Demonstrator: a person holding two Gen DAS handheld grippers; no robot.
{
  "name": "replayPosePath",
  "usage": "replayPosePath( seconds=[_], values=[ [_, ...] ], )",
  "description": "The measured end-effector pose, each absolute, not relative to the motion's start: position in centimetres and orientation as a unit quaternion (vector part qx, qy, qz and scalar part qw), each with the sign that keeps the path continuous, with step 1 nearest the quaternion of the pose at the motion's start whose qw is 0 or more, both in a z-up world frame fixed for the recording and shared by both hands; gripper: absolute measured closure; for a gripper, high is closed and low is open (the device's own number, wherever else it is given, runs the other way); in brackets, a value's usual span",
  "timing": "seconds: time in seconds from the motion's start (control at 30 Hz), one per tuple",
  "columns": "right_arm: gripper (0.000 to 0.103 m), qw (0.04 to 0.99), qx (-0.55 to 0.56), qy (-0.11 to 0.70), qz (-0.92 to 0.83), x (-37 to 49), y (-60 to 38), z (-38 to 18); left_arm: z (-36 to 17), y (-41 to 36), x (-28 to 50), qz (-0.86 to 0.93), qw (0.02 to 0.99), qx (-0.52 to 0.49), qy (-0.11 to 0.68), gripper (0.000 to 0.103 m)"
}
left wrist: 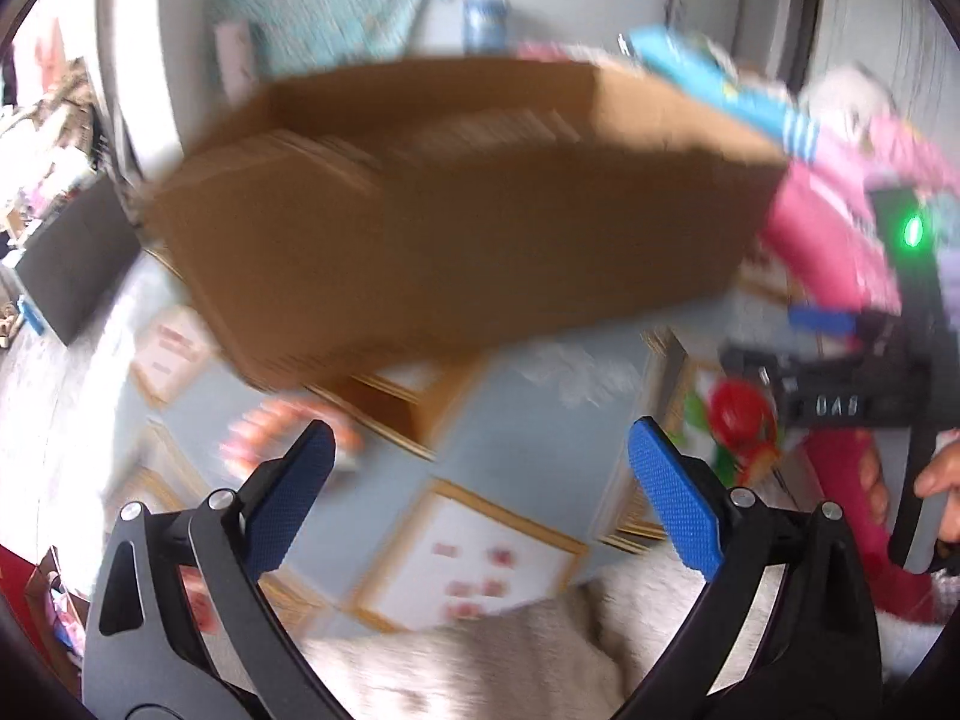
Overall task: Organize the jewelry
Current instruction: 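Lower the open left gripper onto the pink bead bracelet beside the box, then close the left gripper on the pink bead bracelet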
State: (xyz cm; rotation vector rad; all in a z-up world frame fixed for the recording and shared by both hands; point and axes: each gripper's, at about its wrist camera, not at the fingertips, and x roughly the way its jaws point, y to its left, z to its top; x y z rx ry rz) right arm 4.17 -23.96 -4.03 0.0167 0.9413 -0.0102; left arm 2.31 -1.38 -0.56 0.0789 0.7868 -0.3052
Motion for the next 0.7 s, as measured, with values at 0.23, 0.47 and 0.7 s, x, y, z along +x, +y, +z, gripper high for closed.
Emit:
replayPosePath(
  seconds=[0.23, 0.47, 0.7],
  values=[
    [0.006, 0.893, 0.011, 0.450, -0.003, 3.9, -23.6, -3.8, -0.6, 1.8, 3.7, -0.159, 0.907, 0.049, 0.386, 0.048],
    [0.016, 0.896, 0.064, 0.436, 0.053, 2.9, -24.3, -3.0, -2.6, 1.3, 5.1, -0.161, 0.885, 0.067, 0.431, 0.069],
    [0.045, 0.895, 0.112, 0.421, 0.093, 2.6, -25.2, -2.6, -3.0, 1.2, 5.8, -0.146, 0.887, 0.074, 0.432, 0.094]
  ],
)
